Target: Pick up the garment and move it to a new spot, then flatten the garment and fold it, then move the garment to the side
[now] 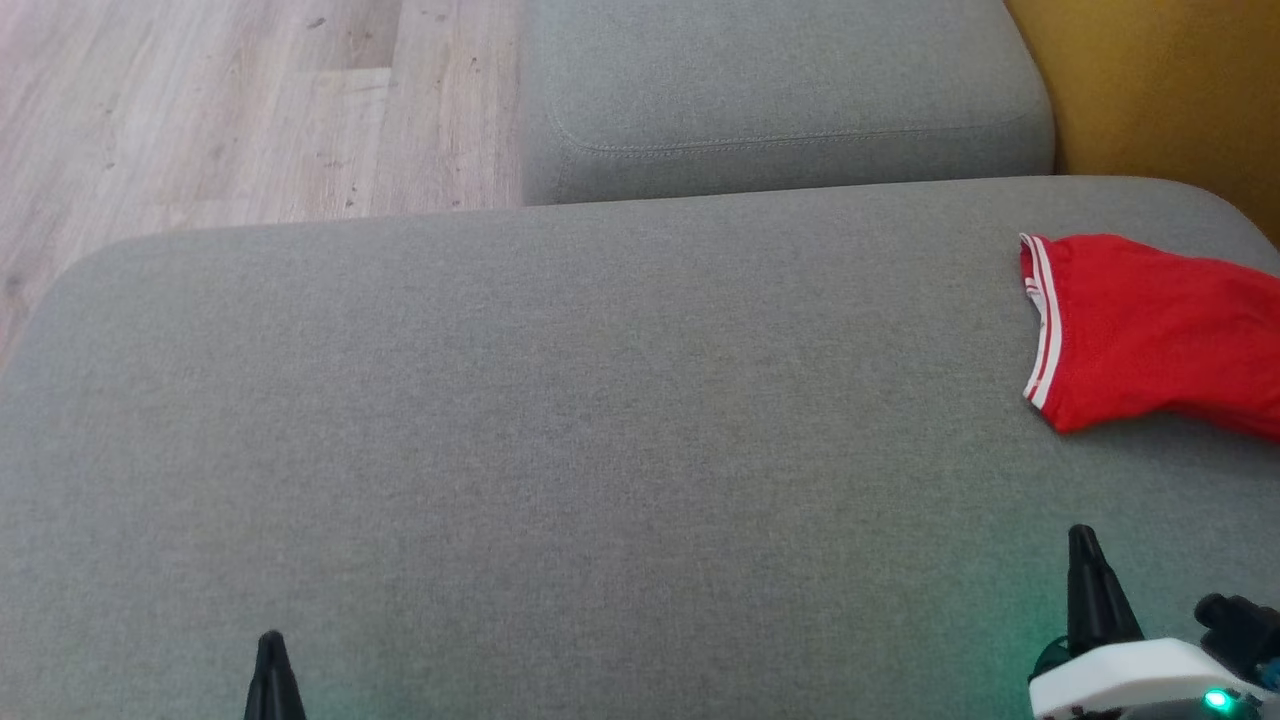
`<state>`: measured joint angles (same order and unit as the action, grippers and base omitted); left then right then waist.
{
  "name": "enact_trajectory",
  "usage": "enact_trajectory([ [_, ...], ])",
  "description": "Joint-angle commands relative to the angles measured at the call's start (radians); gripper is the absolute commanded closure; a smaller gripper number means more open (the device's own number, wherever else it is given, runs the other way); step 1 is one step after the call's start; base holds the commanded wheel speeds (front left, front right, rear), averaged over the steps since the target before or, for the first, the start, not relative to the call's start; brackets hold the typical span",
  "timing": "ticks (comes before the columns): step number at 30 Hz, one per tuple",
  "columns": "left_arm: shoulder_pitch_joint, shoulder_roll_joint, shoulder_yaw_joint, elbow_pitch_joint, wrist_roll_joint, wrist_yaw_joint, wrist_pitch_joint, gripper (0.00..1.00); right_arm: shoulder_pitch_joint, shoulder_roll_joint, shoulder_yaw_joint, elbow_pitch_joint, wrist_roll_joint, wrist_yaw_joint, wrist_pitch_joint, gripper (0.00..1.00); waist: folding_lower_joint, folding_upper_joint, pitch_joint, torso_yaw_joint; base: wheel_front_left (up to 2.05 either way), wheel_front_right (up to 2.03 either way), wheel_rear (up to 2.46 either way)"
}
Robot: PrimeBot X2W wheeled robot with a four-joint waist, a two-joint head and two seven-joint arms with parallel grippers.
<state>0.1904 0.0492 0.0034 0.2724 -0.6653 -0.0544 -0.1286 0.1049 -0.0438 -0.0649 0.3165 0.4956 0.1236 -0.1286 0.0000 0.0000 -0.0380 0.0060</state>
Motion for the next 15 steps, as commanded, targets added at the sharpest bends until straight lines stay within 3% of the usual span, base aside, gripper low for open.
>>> enact_trajectory([
  [1,-0.047,0.001,0.024,-0.028,-0.029,-0.009,0.006,1.0,-0.049,-0.003,0.002,-0.036,0.036,0.003,0.007,1.0,0.0,0.0,0.001,0.0,0.0,0.0,0.0],
  [15,-0.09,0.001,0.039,-0.028,-0.186,-0.02,0.046,1.0,-0.077,-0.003,-0.007,-0.042,0.221,0.003,0.047,1.0,0.0,0.0,0.008,-0.001,0.0,0.0,0.0],
])
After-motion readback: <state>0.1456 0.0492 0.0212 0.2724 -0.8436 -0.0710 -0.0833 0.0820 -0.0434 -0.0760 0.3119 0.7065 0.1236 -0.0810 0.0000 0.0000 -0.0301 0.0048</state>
